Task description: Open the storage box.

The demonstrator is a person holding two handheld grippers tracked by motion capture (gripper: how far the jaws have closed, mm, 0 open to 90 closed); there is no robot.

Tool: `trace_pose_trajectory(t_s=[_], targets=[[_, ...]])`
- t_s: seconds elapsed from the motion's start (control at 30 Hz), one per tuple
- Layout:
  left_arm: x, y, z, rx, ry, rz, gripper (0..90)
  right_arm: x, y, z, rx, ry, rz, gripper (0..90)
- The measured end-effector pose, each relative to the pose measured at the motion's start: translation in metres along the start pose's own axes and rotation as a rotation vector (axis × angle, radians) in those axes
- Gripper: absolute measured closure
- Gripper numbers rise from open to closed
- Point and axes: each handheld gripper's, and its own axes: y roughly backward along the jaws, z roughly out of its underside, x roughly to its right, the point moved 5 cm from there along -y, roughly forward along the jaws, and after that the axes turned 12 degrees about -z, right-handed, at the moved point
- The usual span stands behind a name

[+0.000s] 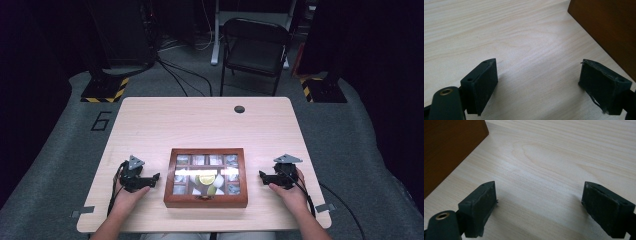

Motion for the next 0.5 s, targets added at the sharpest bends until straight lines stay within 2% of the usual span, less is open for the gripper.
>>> trace_pose_trajectory(t_s=[0.5], targets=[[-0.0010,-0.0004,-0.0003,0.004,0.000,-0.001,15.0,0.0002,0.0007,0.0002,0.004,-0.006,0.009,14.3]])
